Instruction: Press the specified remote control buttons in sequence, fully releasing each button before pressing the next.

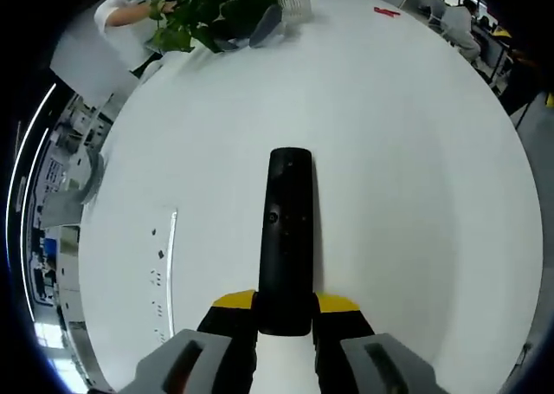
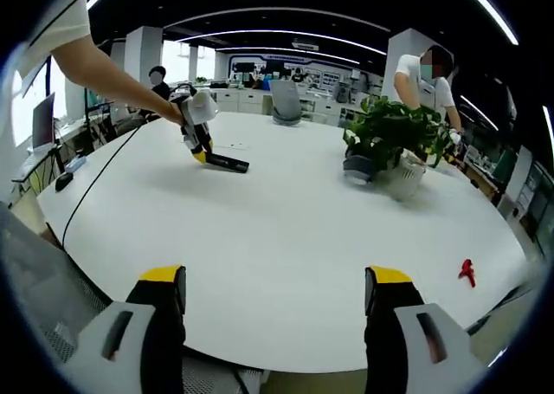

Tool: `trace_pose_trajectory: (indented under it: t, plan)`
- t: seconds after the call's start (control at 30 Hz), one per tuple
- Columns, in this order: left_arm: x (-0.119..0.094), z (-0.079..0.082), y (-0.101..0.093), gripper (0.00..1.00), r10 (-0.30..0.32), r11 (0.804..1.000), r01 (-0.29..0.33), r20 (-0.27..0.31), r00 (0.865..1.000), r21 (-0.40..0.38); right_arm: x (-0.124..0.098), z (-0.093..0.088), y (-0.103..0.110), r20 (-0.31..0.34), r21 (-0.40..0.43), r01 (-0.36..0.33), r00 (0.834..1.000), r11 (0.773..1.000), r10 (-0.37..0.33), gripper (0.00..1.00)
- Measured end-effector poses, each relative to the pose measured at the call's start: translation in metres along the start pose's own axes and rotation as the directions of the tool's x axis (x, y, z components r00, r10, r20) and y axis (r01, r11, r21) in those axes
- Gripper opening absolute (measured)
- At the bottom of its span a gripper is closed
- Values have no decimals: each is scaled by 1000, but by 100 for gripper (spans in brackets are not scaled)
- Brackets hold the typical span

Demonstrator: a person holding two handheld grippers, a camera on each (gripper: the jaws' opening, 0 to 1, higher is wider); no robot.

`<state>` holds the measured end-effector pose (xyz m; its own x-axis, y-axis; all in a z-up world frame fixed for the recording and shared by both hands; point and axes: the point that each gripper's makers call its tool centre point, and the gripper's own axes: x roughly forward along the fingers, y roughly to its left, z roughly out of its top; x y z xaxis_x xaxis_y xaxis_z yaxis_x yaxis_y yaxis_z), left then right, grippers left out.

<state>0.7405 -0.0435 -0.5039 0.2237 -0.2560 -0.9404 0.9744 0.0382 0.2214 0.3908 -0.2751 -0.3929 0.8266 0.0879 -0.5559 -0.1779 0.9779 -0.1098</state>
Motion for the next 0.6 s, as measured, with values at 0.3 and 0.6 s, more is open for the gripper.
trace_pose_trajectory:
  t: [0.3,0.6]
  plan:
    - [8,-6,0,23,-22,1000,22,-11,1000,-13,0,-1,0,-7,-6,-1,1000,1000,1,88]
    - [10,-7,-2,24,-49,999,50,10,999,-13,1,-3,1,-19,-17,-2,1000,1000,2,88]
